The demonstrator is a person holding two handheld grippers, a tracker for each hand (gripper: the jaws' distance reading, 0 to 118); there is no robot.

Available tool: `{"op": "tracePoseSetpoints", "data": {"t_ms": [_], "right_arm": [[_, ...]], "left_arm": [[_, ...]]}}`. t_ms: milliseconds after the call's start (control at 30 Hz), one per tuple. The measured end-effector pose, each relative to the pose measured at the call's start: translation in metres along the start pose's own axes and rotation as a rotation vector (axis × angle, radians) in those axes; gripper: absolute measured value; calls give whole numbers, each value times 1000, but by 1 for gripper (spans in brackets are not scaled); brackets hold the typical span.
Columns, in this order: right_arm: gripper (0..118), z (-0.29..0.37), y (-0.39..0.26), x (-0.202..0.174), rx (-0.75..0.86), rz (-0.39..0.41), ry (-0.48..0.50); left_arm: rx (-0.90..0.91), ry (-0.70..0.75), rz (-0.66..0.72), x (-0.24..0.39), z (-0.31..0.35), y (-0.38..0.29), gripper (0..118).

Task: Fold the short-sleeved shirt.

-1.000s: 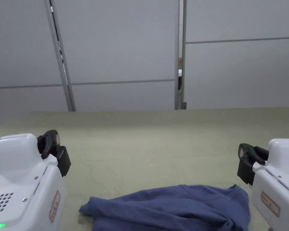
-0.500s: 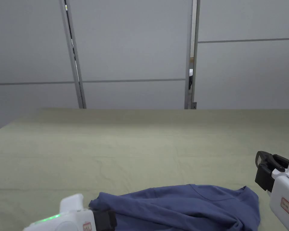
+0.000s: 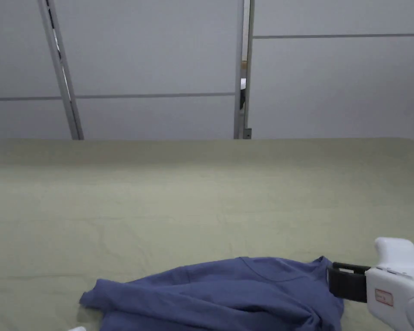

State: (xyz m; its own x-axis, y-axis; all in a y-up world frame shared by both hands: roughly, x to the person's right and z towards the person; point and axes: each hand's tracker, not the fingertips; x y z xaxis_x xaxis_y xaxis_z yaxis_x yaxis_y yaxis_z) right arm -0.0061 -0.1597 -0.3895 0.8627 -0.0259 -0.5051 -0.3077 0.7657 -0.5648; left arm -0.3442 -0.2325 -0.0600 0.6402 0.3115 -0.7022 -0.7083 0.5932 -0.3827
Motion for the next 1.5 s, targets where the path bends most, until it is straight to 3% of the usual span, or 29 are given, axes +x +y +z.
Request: {"op": "tracePoseSetpoints", "data": {"t_ms": [200,267,300,333,367,400,467,500,533,567,633,667,733,867,933,1067,1233,1400,1467,1500], "right_arm": [[118,-91,-4,7,-248,31,-73],[115,-112,-4,-1,-325,33,-16],[114,-116,-7,-6,-338,38,2],[112,-110,-4,-11,-253,59,-61],[101,-107,1,-12,-254,53,-14],[79,-101,4,-16,-250,59,8],[4,-87,5,-23,-203,141,78],[4,-82,5,-30,-181,168,24],[4,-78,7,-31,-192,161,48],[4,-72,4,-25,-217,54,211],[4,-55,6,-16,-205,-162,305],[4,-42,8,-11,-143,-224,320],[4,-10,18,0,-72,-316,379],[4,86,50,3,97,-389,468],[4,127,67,2,177,-384,505],[4,148,109,18,319,-327,492],[4,196,147,-10,495,-241,443],[4,183,194,-20,567,-235,381],[4,175,210,-23,628,-223,359],[4,170,218,-22,645,-219,353]], "left_arm": [[51,-27,-19,5,42,-3,7],[45,-40,-16,4,43,-2,7],[43,-39,-17,4,42,-2,7],[44,-39,-16,6,40,4,7],[38,-39,-17,8,38,7,7],[38,-38,-13,8,38,8,7],[39,-49,1,4,37,11,7],[43,-58,9,4,39,12,7],[59,-73,16,5,44,13,7],[74,-90,17,5,50,15,7],[115,-119,19,6,64,19,7],[139,-136,14,6,72,25,7],[204,-144,-4,6,93,38,7],[361,-178,-50,6,145,76,7],[442,-195,-71,7,169,99,7],[571,-244,-66,16,207,152,7],[685,-246,-134,35,229,220,7],[749,-268,-142,64,228,289,7],[787,-352,-108,70,220,317,7],[793,-313,-93,75,216,330,7]]}}
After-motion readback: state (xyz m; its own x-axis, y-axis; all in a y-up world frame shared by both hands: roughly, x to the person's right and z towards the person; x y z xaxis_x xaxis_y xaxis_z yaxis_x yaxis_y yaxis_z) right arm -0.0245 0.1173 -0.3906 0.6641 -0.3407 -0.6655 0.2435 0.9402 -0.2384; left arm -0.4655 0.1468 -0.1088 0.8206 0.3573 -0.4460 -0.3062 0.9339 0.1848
